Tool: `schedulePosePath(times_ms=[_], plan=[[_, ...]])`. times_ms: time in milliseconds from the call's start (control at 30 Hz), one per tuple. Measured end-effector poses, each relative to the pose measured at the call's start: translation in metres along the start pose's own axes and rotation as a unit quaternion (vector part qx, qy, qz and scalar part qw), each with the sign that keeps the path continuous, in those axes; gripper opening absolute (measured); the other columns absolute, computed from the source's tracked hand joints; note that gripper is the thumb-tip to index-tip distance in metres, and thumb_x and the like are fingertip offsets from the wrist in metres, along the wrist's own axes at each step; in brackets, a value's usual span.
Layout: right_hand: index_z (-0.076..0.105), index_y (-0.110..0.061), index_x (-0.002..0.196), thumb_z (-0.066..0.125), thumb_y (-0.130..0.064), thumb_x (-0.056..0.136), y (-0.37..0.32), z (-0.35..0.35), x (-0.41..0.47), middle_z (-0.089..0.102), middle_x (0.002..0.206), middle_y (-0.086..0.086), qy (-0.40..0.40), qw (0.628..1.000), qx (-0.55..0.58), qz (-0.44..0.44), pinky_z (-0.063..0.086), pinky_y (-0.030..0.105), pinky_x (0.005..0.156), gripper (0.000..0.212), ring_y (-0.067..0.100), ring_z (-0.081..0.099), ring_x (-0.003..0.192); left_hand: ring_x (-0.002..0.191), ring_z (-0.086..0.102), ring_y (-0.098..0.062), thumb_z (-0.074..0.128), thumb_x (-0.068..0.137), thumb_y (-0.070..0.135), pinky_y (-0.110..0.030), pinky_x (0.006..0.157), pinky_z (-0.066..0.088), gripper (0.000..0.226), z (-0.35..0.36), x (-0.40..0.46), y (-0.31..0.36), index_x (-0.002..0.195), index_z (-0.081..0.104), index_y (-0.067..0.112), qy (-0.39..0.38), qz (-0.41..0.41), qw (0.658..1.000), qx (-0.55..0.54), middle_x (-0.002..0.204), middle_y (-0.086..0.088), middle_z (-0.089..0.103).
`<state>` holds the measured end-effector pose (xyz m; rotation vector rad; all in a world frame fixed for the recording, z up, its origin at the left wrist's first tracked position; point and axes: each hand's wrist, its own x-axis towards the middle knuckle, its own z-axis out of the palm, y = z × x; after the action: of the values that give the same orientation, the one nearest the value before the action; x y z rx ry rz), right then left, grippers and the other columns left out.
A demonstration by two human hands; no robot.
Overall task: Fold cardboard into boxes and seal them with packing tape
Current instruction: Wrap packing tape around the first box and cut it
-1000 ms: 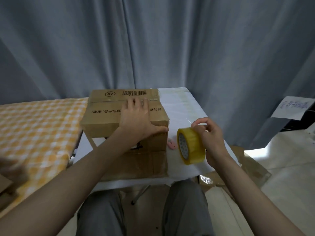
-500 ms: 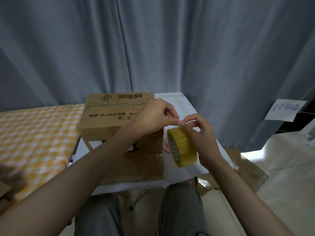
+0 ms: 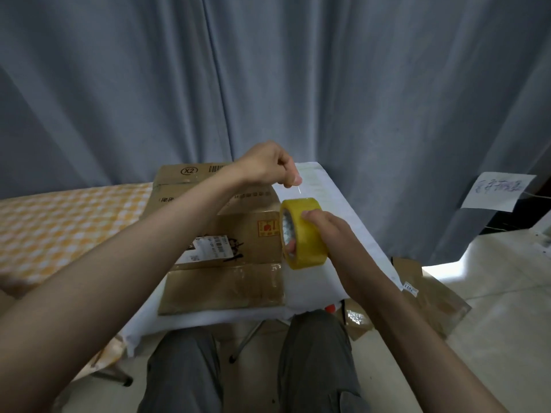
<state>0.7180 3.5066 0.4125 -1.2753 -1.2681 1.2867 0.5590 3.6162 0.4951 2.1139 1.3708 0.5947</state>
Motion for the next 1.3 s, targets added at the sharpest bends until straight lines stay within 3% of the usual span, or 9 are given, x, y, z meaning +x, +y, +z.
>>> schedulePosePath(times_ms=[67, 167, 267, 367, 733, 900, 1000, 1067, 1300], plan=[[0.067, -0.023, 0.089, 0.053, -0.039, 0.093, -0.007, -0.001, -0.005, 0.075, 0.077, -0.005, -0.046, 0.998, -0.018, -0.035, 0.047, 0.022, 0.07, 0.021, 0.001, 0.068, 0.073, 0.068, 0.064, 0.0, 0.075, 0.084, 0.009, -0.012, 0.064, 0.051, 0.011, -0.007, 0.007, -0.004, 0.076, 0.075, 0.017, -0.005, -0.003, 1.0, -0.019, 0.071, 0.007, 0.073], [0.067, -0.021, 0.072, 0.054, -0.033, 0.092, -0.012, -0.002, -0.012, 0.073, 0.067, -0.009, -0.034, 0.998, -0.018, -0.053, 0.045, 0.007, 0.051, 0.026, -0.008, 0.063, 0.061, 0.059, 0.061, 0.003, 0.073, 0.086, 0.003, -0.013, 0.061, 0.049, 0.002, -0.021, 0.019, -0.01, 0.087, 0.074, 0.002, 0.046, -0.015, 0.997, -0.058, 0.064, 0.01, 0.069], [0.066, -0.018, 0.072, 0.056, -0.041, 0.091, 0.002, 0.001, -0.021, 0.073, 0.064, -0.005, -0.04, 0.998, -0.031, -0.039, 0.041, 0.003, 0.047, 0.032, -0.004, 0.065, 0.057, 0.062, 0.058, -0.003, 0.075, 0.086, 0.009, -0.018, 0.065, 0.048, 0.009, -0.042, 0.038, -0.018, 0.092, 0.073, 0.001, 0.129, -0.041, 0.989, -0.054, 0.073, 0.0, 0.068], [0.061, -0.021, 0.074, 0.054, -0.032, 0.098, 0.015, 0.004, -0.028, 0.066, 0.056, -0.021, -0.035, 0.999, -0.03, -0.016, 0.04, 0.003, 0.042, 0.027, -0.013, 0.061, 0.055, 0.062, 0.052, -0.005, 0.07, 0.09, 0.009, -0.02, 0.062, 0.045, 0.007, -0.053, 0.056, -0.03, 0.083, 0.068, 0.007, 0.173, -0.068, 0.982, -0.027, 0.071, 0.0, 0.061], [0.07, -0.015, 0.094, 0.051, -0.036, 0.1, 0.012, 0.017, -0.014, 0.076, 0.076, 0.006, -0.041, 0.998, 0.04, -0.004, 0.051, 0.013, 0.056, 0.029, 0.01, 0.072, 0.067, 0.063, 0.062, -0.016, 0.054, 0.1, 0.009, -0.027, 0.058, 0.048, 0.006, -0.024, 0.104, -0.076, 0.095, 0.051, 0.009, 0.172, -0.066, 0.982, -0.029, 0.092, -0.01, 0.055], [0.07, -0.011, 0.103, 0.05, -0.037, 0.099, 0.015, 0.018, -0.009, 0.077, 0.08, 0.008, -0.045, 0.998, 0.035, 0.01, 0.058, 0.03, 0.073, 0.033, 0.015, 0.073, 0.073, 0.064, 0.063, -0.021, 0.059, 0.097, 0.006, -0.03, 0.058, 0.052, 0.008, -0.015, 0.113, -0.09, 0.091, 0.055, 0.008, 0.163, -0.057, 0.985, 0.001, 0.088, -0.011, 0.058], [0.069, -0.013, 0.103, 0.051, -0.037, 0.1, 0.017, 0.019, -0.007, 0.077, 0.08, 0.007, -0.047, 0.998, 0.046, 0.01, 0.059, 0.034, 0.076, 0.031, 0.015, 0.073, 0.074, 0.074, 0.063, -0.023, 0.062, 0.095, 0.006, -0.034, 0.075, 0.054, 0.006, -0.011, 0.117, -0.095, 0.09, 0.062, 0.01, 0.167, -0.056, 0.984, 0.035, 0.083, -0.01, 0.065], [0.068, -0.016, 0.102, 0.051, -0.038, 0.099, 0.018, 0.02, -0.006, 0.077, 0.079, 0.005, -0.046, 0.998, 0.045, 0.013, 0.06, 0.032, 0.074, 0.028, 0.014, 0.074, 0.074, 0.09, 0.064, -0.026, 0.062, 0.094, 0.006, -0.031, 0.082, 0.049, 0.006, -0.007, 0.12, -0.1, 0.094, 0.067, 0.006, 0.165, -0.06, 0.982, 0.067, 0.095, -0.014, 0.07], [0.066, -0.018, 0.108, 0.052, -0.04, 0.099, 0.025, 0.021, -0.002, 0.077, 0.085, 0.007, -0.067, 0.996, 0.042, 0.031, 0.059, 0.04, 0.082, 0.028, 0.02, 0.074, 0.083, 0.099, 0.062, -0.025, 0.06, 0.091, 0.002, -0.022, 0.08, 0.042, 0.012, 0.007, 0.123, -0.119, 0.092, 0.071, 0.006, 0.179, -0.07, 0.978, 0.078, 0.098, -0.01, 0.07]])
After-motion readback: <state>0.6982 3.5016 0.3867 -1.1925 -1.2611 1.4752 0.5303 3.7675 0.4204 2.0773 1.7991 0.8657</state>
